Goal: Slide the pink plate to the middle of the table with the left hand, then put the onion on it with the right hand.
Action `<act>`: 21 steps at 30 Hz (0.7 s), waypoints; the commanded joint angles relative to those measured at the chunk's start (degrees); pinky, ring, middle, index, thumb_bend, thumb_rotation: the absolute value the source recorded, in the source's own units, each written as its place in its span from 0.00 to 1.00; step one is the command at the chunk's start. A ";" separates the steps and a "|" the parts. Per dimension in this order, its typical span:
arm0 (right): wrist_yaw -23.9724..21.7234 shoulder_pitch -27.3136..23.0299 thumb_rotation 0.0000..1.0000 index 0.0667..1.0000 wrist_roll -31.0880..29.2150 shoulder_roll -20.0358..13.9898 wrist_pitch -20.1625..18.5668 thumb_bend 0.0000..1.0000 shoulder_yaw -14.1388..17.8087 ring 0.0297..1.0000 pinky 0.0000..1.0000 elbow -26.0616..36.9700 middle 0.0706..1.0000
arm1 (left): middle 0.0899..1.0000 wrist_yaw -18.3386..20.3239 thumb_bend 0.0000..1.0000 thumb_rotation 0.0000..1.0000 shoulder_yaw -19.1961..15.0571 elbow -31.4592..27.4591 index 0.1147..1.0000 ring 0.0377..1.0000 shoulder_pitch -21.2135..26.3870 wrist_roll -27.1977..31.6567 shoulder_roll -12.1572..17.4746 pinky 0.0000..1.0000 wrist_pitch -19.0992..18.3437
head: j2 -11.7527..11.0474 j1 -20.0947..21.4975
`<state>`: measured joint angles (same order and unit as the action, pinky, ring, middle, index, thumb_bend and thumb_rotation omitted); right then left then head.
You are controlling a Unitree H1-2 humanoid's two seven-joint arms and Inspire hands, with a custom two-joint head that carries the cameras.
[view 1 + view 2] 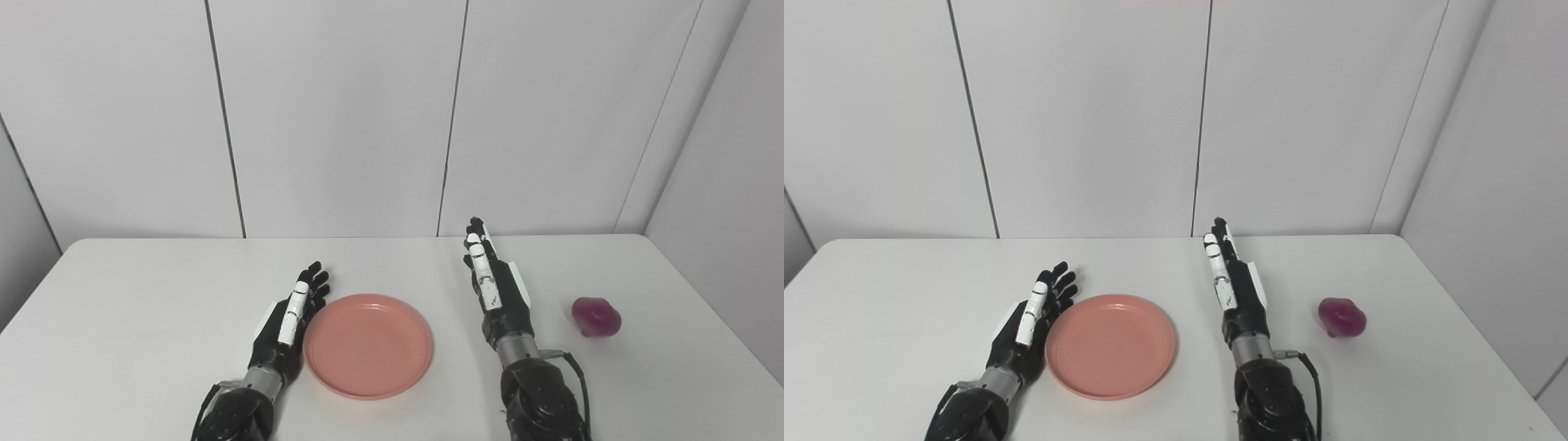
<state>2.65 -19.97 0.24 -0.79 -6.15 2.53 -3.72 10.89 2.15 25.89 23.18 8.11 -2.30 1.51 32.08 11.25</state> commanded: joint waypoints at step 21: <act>3.57 -0.31 0.83 0.97 19.37 -13.73 -9.24 0.53 0.71 0.97 0.91 9.43 0.98 | 0.98 1.01 0.61 1.00 -0.51 -0.28 0.97 0.97 1.35 1.00 -0.96 0.99 2.59 | -1.64 3.94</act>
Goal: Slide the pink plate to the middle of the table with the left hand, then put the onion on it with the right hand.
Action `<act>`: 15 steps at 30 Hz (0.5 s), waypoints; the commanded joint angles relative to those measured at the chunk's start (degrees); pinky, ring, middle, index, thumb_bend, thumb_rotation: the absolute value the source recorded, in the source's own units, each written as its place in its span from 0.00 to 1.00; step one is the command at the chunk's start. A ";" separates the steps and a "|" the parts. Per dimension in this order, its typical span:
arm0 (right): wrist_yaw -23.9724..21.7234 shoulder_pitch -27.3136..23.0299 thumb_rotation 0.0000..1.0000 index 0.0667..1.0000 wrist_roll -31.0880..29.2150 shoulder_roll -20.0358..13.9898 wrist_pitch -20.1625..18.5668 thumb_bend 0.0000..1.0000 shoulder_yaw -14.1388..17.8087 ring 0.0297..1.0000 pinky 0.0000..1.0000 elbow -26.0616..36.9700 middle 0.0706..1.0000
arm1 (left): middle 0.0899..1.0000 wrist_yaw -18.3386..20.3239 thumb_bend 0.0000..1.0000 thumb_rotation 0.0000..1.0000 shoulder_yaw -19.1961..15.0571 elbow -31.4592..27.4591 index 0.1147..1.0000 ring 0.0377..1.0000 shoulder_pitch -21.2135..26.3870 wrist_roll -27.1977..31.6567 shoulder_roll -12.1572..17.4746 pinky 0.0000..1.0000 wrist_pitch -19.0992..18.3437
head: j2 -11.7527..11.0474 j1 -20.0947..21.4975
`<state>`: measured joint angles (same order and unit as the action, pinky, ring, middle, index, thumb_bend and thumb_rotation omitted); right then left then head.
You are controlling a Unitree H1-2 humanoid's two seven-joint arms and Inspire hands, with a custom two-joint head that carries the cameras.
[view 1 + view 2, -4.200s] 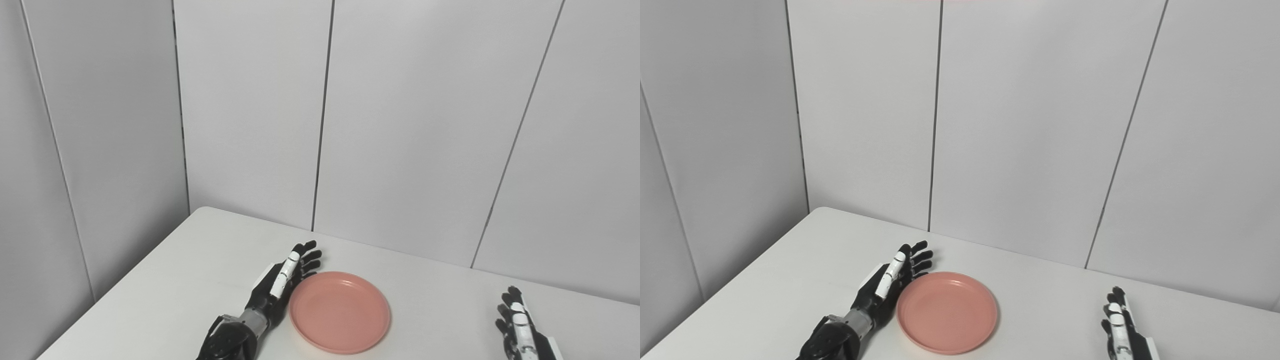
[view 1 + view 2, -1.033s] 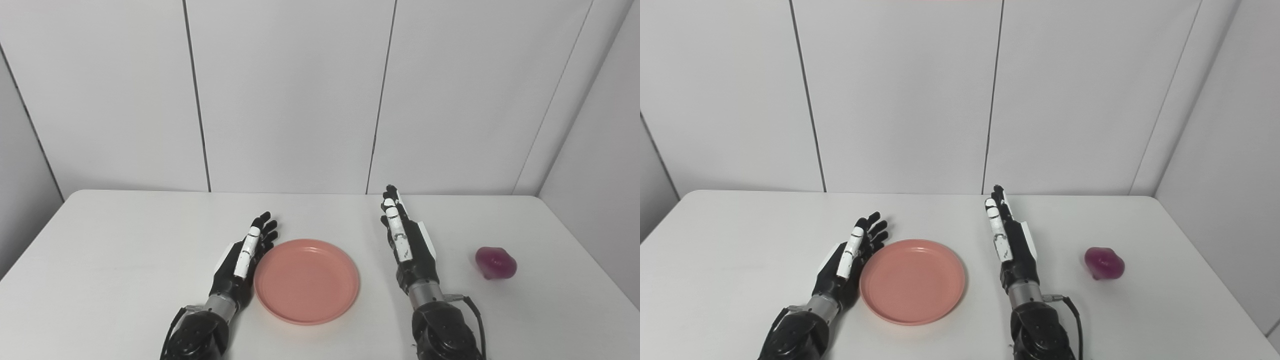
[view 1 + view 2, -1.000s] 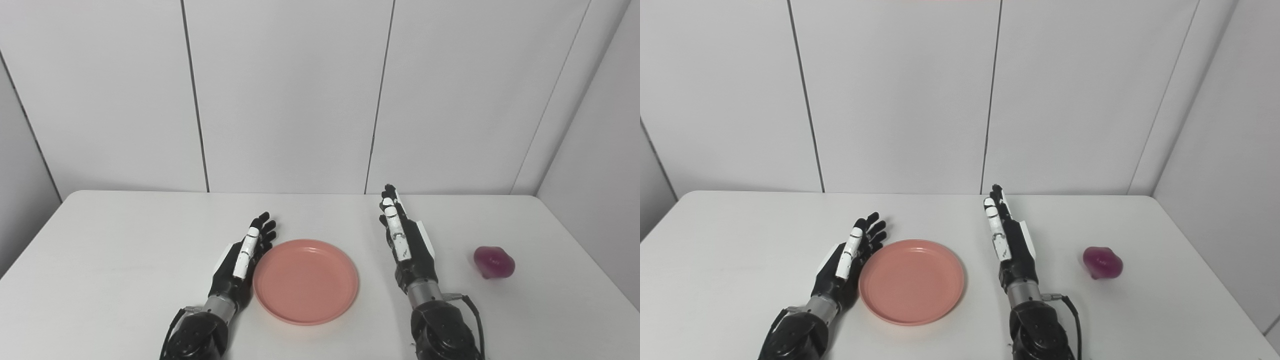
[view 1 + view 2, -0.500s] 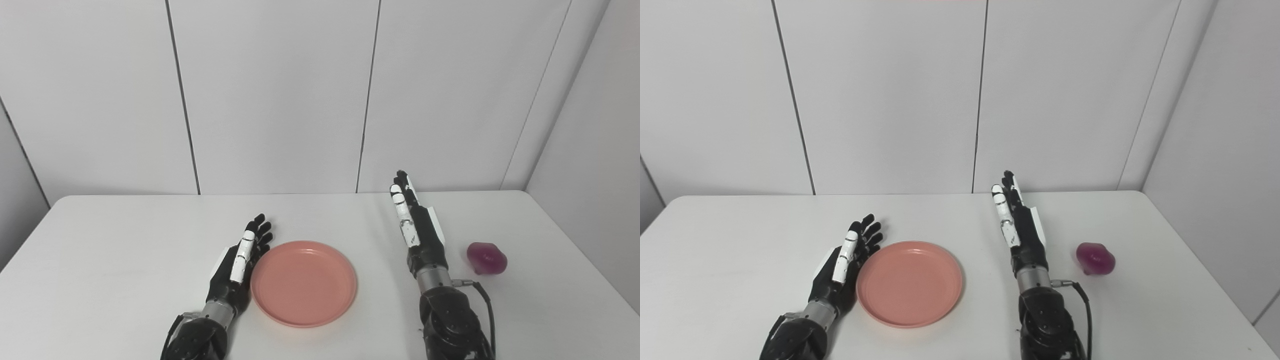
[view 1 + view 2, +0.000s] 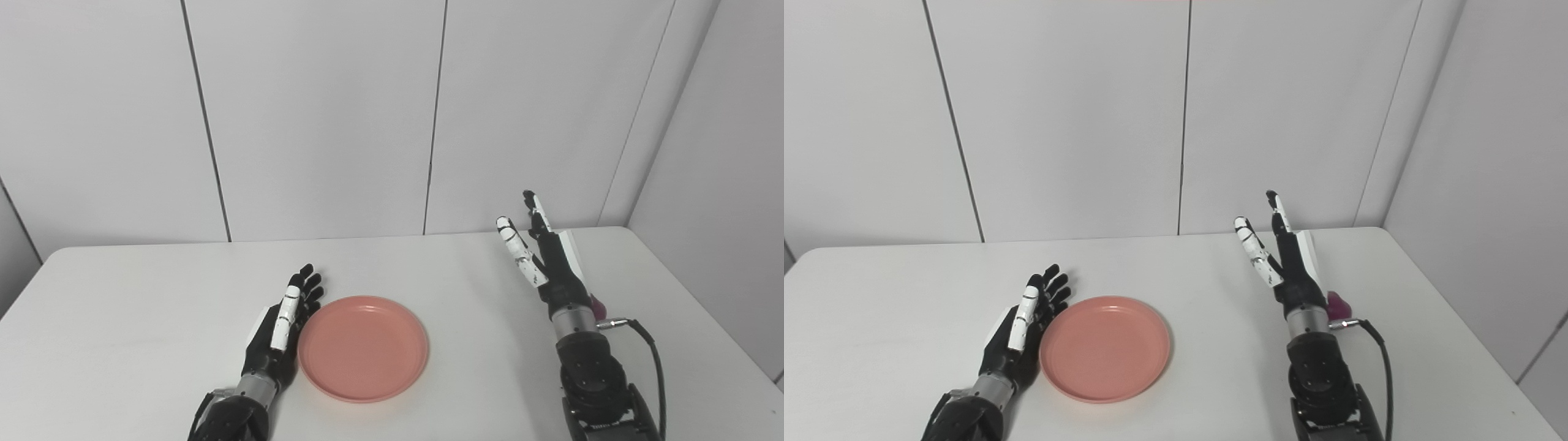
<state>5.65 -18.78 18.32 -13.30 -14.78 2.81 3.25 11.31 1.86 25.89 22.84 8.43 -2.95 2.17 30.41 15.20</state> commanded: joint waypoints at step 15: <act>0.05 -0.65 0.55 0.94 12.20 -6.39 -7.05 0.66 -0.56 0.90 0.79 3.27 0.95 | 0.97 1.40 0.63 1.00 -0.75 2.28 0.96 0.97 2.41 1.27 0.81 0.98 5.24 | -1.05 4.66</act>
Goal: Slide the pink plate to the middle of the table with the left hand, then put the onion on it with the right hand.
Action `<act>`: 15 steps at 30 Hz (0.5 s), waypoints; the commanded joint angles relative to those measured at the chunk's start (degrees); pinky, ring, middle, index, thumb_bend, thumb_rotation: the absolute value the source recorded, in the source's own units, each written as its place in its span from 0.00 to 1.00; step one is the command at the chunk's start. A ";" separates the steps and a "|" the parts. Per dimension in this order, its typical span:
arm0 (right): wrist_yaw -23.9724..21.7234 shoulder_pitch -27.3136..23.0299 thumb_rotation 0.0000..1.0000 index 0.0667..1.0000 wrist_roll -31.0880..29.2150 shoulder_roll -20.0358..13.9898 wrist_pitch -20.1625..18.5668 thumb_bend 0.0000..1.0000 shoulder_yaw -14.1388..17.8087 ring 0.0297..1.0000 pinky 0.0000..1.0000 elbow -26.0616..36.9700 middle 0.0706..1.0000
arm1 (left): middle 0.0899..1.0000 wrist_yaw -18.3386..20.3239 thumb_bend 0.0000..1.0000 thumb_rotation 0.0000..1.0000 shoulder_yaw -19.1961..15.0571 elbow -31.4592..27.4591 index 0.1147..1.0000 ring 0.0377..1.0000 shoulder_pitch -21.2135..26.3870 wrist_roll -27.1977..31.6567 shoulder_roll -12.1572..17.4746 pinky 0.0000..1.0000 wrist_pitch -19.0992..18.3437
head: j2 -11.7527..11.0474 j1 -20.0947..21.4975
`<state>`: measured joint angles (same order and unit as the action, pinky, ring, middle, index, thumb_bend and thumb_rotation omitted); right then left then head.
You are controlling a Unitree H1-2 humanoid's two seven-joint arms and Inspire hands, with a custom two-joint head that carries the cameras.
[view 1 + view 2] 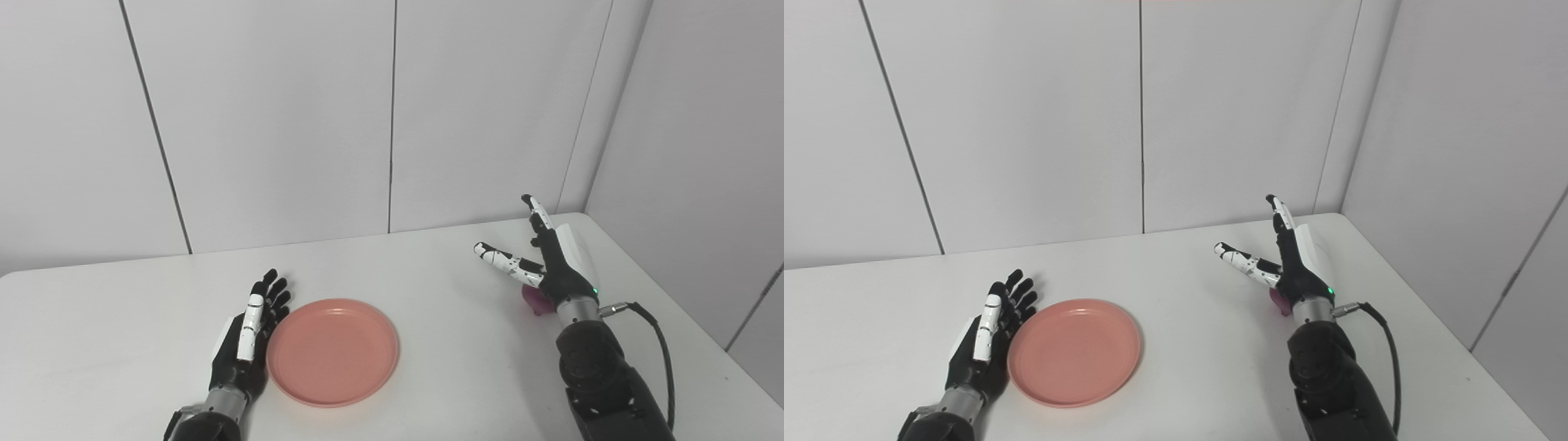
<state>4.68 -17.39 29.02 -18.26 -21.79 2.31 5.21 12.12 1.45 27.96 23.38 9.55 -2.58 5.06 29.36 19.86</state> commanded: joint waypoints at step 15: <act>-2.52 -2.27 0.46 0.95 12.12 -2.73 -5.11 0.87 1.83 0.93 0.81 -0.97 0.95 | 0.97 1.62 0.61 1.00 -1.40 0.63 0.96 0.97 1.95 1.53 1.29 0.99 2.56 | -0.89 3.06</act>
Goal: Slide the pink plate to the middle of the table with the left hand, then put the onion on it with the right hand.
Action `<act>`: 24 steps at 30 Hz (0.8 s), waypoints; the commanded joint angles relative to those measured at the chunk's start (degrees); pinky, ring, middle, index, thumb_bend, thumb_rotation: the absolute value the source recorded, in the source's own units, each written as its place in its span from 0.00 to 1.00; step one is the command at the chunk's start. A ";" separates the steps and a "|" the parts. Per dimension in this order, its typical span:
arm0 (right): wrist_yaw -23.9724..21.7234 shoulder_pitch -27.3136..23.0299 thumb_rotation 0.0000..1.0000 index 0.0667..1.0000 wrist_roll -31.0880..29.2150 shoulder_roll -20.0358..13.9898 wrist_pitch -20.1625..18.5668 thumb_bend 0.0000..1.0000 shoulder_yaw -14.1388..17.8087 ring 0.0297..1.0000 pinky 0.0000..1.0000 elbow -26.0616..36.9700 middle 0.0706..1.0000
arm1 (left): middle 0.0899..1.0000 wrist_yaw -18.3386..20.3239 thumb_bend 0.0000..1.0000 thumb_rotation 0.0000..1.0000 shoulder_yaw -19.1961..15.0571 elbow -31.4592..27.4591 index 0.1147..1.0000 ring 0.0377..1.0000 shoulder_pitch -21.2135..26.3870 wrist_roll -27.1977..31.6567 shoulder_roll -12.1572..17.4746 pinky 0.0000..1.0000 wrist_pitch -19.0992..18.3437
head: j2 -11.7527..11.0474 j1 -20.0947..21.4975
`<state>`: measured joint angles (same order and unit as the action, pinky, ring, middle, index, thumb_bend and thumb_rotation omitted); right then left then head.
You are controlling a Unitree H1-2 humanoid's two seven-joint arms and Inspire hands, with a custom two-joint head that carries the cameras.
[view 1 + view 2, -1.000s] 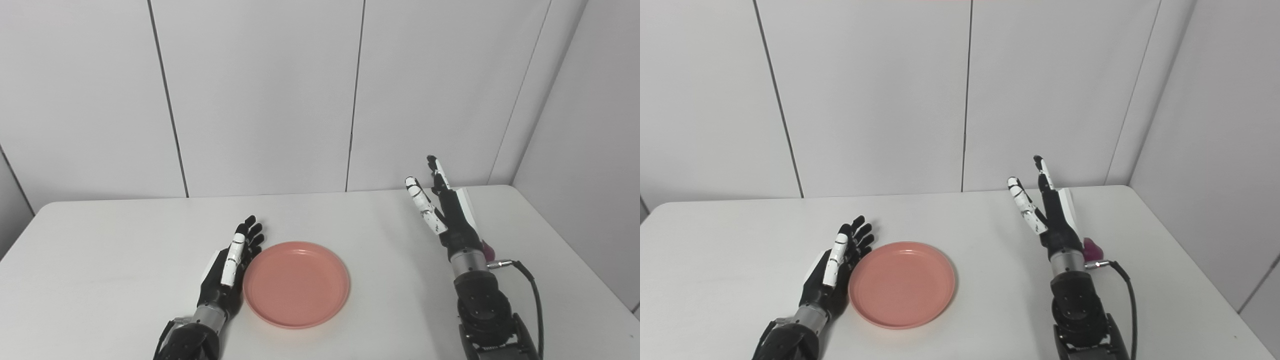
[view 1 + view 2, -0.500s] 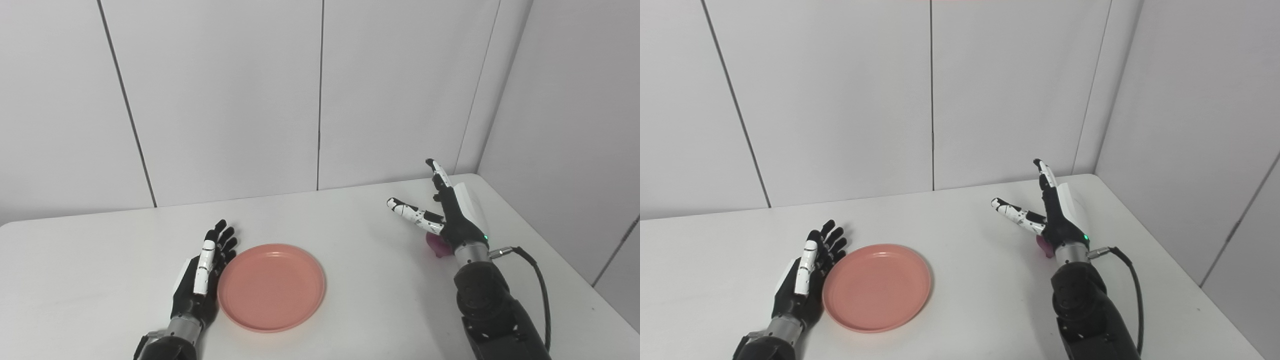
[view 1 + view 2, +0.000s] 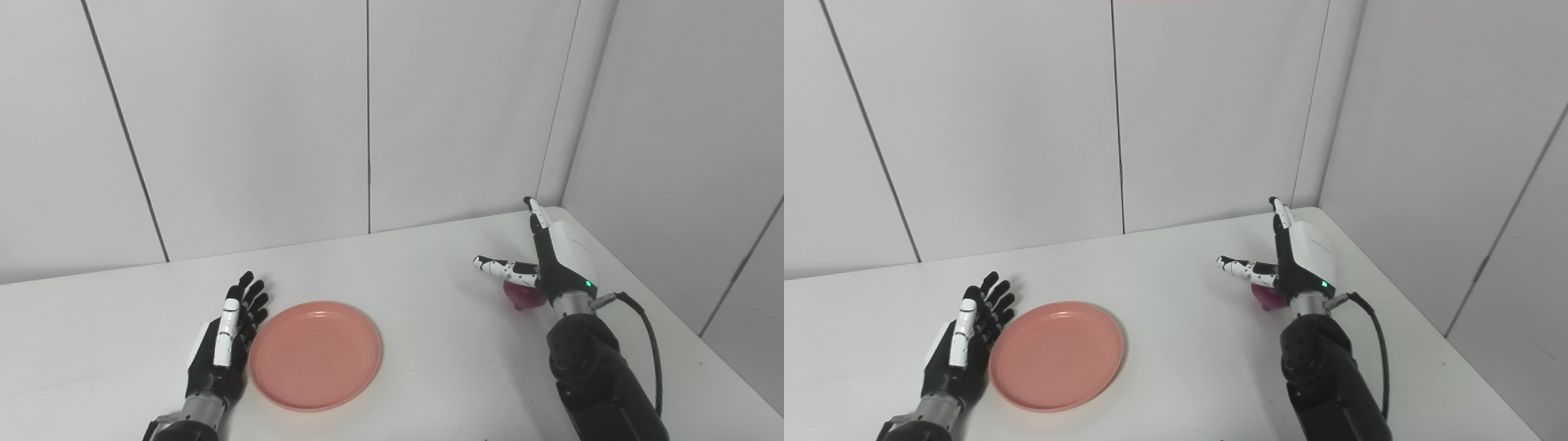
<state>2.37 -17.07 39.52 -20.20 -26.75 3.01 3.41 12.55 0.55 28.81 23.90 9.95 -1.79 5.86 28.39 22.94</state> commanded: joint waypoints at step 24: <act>-3.68 -3.21 0.35 0.88 4.17 -0.45 -0.09 0.89 2.40 0.84 0.73 -7.28 0.88 | 0.97 2.37 0.60 1.00 -0.81 -1.64 0.96 0.97 0.82 1.46 -0.09 0.98 2.18 | -0.39 -0.30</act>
<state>-3.08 -17.60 43.87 -19.85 -27.00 5.10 -4.46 14.25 -0.35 28.42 23.69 10.87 -1.79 6.14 27.95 22.68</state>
